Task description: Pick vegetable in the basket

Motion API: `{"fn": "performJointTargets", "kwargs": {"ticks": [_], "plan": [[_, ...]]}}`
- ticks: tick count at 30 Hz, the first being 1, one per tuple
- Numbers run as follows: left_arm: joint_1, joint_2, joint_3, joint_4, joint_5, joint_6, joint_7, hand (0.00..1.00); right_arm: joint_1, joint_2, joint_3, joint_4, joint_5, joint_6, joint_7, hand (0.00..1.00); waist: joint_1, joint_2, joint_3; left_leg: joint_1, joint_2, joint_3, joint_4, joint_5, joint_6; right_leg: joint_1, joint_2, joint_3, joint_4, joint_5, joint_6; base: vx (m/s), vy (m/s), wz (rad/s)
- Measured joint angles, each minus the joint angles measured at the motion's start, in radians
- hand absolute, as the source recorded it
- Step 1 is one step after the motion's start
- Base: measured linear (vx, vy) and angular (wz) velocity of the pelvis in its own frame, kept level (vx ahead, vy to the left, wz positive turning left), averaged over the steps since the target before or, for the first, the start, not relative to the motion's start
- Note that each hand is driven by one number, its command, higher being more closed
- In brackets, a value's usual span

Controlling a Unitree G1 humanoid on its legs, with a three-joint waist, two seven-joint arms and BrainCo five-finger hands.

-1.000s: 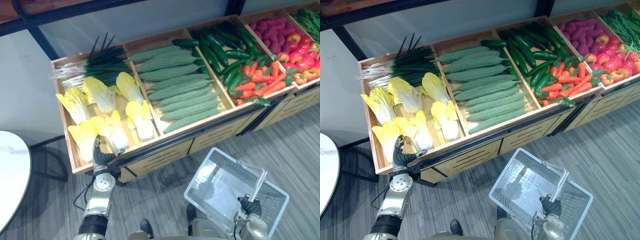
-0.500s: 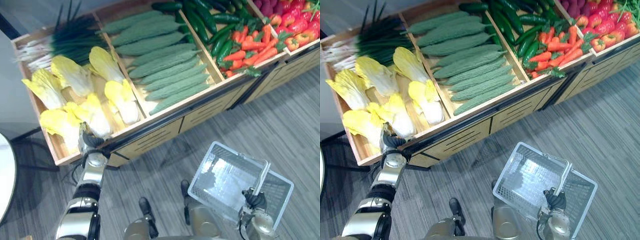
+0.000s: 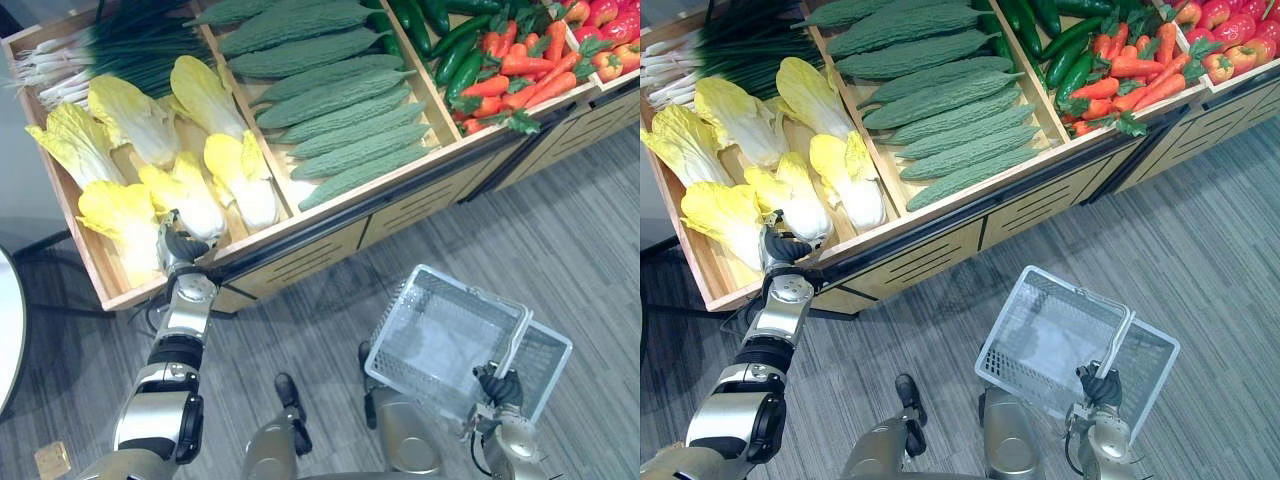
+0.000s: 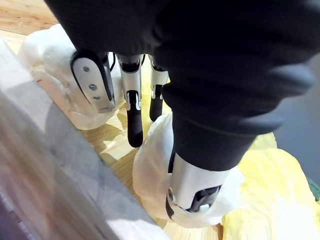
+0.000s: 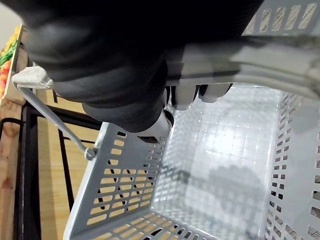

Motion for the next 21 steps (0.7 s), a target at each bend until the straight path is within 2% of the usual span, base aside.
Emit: {"fn": "performJointTargets", "kwargs": {"ticks": [7,8,11,13,15,21], "plan": [[0.002,0.007,0.0,-0.018,-0.06,-0.02,-0.02,1.0,-0.001,0.004,-0.013,0.001,0.006,0.0,0.0,1.0,-0.003,-0.001,0.003,0.027,-0.002,-0.004,-0.014,0.007,-0.003,0.023,0.002,-0.002,-0.005,0.0,0.0,0.06,0.006,0.01],[0.091,0.006,0.0,-0.191,-0.097,-0.016,-0.038,1.0,-0.001,0.021,-0.04,0.002,0.003,0.001,0.001,1.0,-0.006,-0.006,0.009,0.047,-0.006,-0.02,-0.016,0.011,0.003,0.053,0.001,-0.013,-0.017,0.0,-0.002,0.15,0.027,0.14],[0.12,0.005,0.002,-0.25,-0.096,-0.018,-0.038,1.0,-0.001,0.028,-0.052,0.005,0.003,0.001,0.001,1.0,-0.006,-0.006,0.009,0.058,-0.015,-0.036,-0.015,0.013,0.006,0.07,0.003,-0.023,-0.017,-0.007,-0.005,0.1,0.022,0.14],[0.163,-0.008,0.009,-0.356,-0.096,-0.015,-0.037,1.0,-0.003,0.032,-0.053,0.005,0.002,0.001,0.001,1.0,-0.005,-0.005,0.009,0.065,-0.017,-0.045,-0.017,0.012,0.006,0.081,0.001,-0.026,-0.018,-0.01,-0.006,0.06,0.012,0.11],[0.245,-0.048,0.01,-0.545,-0.093,-0.04,-0.034,1.0,-0.004,0.042,-0.057,0.006,-0.006,0.001,0.002,1.0,0.0,-0.005,0.008,0.084,-0.02,-0.051,-0.017,0.01,0.01,0.105,-0.002,-0.028,-0.02,-0.017,0.0,0.05,0.023,0.09],[0.38,-0.159,-0.003,-0.766,-0.09,-0.092,-0.037,1.0,-0.002,0.044,-0.061,0.008,-0.009,0.001,0.019,1.0,-0.001,0.013,-0.007,0.114,-0.02,-0.07,-0.018,0.003,0.018,0.142,-0.002,-0.034,-0.019,-0.032,0.003,0.01,0.009,0.08]]}}
